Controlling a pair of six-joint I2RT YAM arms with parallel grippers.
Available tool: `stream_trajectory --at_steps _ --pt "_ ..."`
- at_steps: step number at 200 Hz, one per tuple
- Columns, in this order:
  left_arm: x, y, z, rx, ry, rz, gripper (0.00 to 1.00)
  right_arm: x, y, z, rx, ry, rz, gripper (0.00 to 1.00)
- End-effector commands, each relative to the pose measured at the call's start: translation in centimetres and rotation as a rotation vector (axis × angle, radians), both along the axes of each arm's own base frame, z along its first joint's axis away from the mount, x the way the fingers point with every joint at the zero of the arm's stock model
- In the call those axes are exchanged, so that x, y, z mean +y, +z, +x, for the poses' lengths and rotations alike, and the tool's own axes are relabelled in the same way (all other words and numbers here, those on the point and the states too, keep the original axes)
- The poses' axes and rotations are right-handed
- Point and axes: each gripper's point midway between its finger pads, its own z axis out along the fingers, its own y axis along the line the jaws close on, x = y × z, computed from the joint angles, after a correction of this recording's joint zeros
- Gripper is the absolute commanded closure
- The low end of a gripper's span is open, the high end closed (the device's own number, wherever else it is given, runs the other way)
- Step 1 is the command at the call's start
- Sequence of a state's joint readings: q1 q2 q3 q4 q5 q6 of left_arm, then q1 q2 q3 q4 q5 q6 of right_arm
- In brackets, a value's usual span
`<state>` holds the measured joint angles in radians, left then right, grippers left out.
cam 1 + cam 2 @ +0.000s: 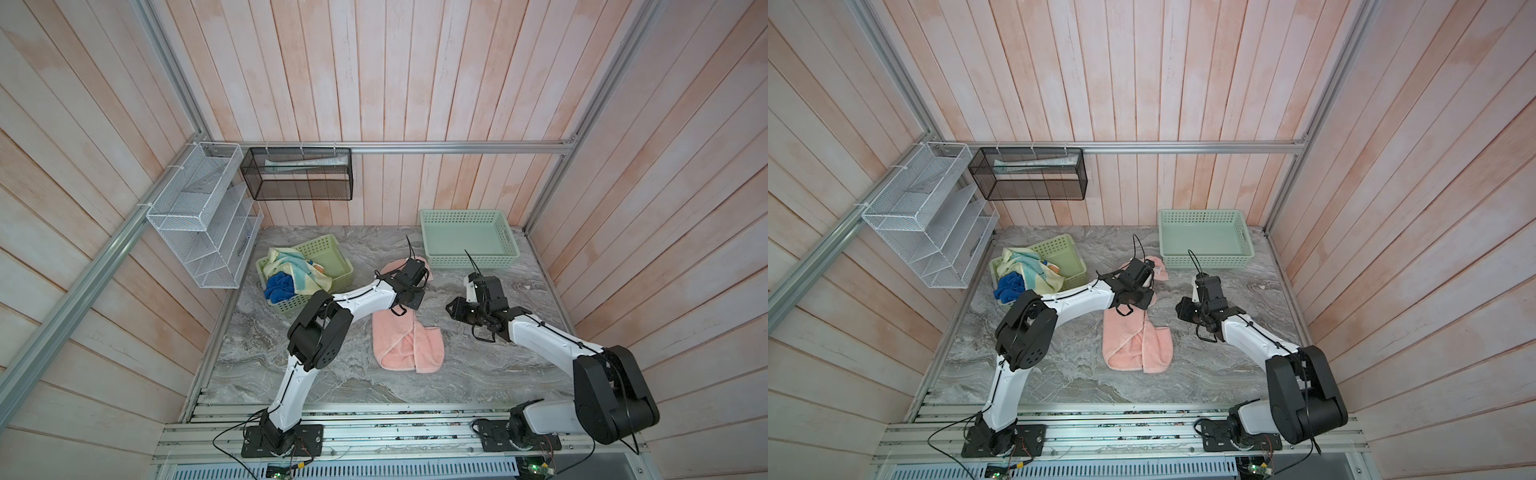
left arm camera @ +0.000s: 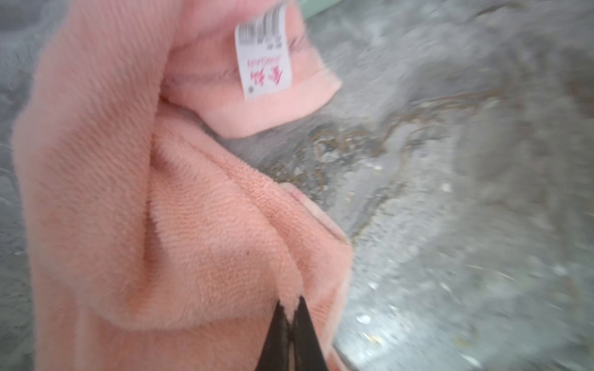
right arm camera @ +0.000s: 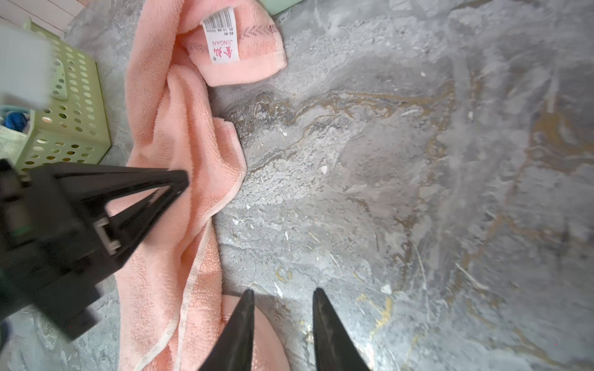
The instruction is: Fold and stack the towels
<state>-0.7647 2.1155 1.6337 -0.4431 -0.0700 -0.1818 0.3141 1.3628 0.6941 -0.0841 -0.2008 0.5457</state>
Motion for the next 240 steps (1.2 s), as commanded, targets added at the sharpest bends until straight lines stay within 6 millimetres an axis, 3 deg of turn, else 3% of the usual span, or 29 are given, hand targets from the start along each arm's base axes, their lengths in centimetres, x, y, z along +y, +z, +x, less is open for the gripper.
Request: stream_trajectory --at_steps 1,21,38,48,54,65,76,90,131,170,211,240 --pt "-1.1 12.4 -2.2 -0.123 -0.104 -0.201 1.0 -0.7 1.6 0.4 -0.064 -0.008 0.0 0.68" --pt "1.0 17.3 -4.5 -0.164 -0.101 -0.292 1.0 -1.1 2.9 0.8 -0.103 -0.01 -0.01 0.68" --pt "4.5 17.8 -5.6 -0.108 -0.044 -0.368 1.0 -1.1 3.8 1.2 -0.124 -0.011 -0.01 0.68" --pt "7.4 16.5 -5.7 -0.058 0.027 -0.416 1.0 -0.9 4.2 1.4 -0.13 -0.005 -0.004 0.68" --pt "9.4 14.7 -5.7 -0.019 0.095 -0.421 1.0 -0.7 4.3 1.5 -0.132 0.002 0.002 0.68" --pt "13.4 11.8 -4.9 0.04 0.243 -0.407 0.74 -0.3 4.2 1.5 -0.125 0.016 0.017 0.67" --pt "15.6 8.6 -5.1 0.112 0.314 -0.348 0.48 0.0 3.8 1.6 -0.111 0.026 0.027 0.67" --pt "17.6 6.5 -5.1 0.14 0.379 -0.24 0.4 0.5 3.0 1.4 -0.078 0.044 0.041 0.66" --pt "19.4 6.8 -6.3 0.067 0.414 -0.201 0.42 2.4 0.6 0.7 0.03 0.114 0.043 0.6" --pt "20.4 6.1 -9.8 0.111 0.464 -0.274 0.42 3.6 -0.8 -1.5 0.104 0.17 0.005 0.55" --pt "20.4 0.4 -15.4 0.343 0.544 -0.297 0.41 3.0 -2.9 -5.4 0.22 0.172 -0.015 0.47" --pt "20.5 -1.9 -17.8 0.407 0.565 -0.301 0.38 3.0 -4.0 -7.2 0.272 0.169 0.019 0.45"
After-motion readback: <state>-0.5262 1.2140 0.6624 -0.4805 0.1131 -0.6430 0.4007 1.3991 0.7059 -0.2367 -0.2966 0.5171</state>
